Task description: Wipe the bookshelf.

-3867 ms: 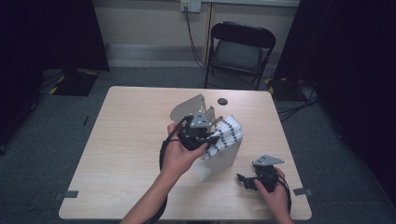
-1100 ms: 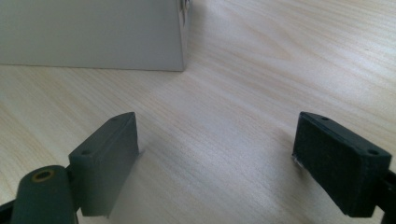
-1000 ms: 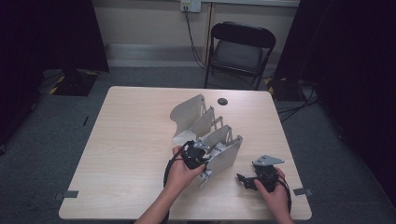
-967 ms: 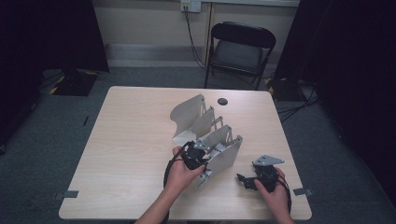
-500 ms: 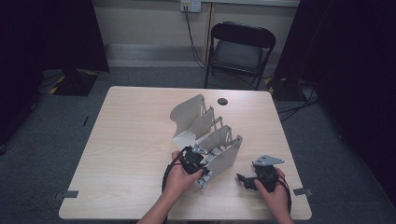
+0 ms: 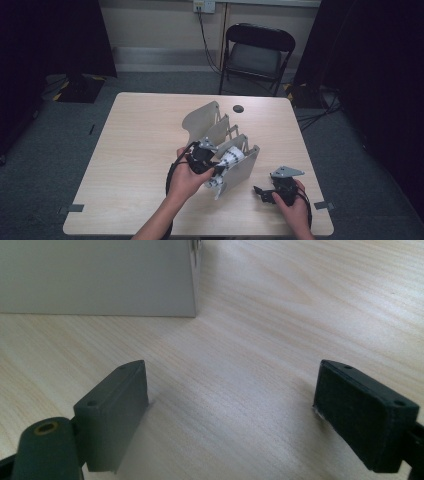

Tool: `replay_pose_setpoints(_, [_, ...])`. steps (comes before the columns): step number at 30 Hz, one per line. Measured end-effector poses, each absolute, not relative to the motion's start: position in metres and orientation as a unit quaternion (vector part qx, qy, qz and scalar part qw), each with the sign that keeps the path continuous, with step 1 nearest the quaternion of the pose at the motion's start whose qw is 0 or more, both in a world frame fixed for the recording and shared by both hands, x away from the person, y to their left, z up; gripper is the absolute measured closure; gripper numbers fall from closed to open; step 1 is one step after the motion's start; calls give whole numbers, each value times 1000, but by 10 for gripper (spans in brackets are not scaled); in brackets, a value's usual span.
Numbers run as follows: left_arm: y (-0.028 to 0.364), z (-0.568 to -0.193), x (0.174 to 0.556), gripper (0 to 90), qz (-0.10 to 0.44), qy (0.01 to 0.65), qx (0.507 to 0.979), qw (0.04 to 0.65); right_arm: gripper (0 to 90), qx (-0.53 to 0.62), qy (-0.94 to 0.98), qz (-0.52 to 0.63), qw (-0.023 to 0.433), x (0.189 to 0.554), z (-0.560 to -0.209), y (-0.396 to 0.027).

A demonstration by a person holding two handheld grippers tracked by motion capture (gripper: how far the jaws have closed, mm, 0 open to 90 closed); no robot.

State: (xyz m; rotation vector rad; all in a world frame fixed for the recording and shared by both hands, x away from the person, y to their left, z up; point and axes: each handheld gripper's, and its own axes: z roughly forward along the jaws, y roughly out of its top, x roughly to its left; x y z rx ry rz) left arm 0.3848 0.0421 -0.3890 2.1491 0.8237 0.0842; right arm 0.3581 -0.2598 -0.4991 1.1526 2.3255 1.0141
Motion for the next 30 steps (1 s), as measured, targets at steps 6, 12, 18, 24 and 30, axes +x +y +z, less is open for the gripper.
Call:
replay_pose_setpoints(6, [42,-348,385,805,52,312,848,425,135,408,821,358,177,358,-499,-260])
replay_pose_setpoints(12, [36,-317,384,807,55,300,845,440,135,408,821,358,177,358,-499,-260])
replay_pose_setpoints(18, [22,-320,379,807,32,287,846,448,135,408,821,358,177,358,-499,-260])
replay_pose_setpoints(24, [20,-333,380,808,20,293,841,454,135,408,821,358,177,358,-499,-260])
replay_pose_setpoints(30, [22,-336,381,807,22,297,839,456,135,408,821,358,177,358,-499,-260])
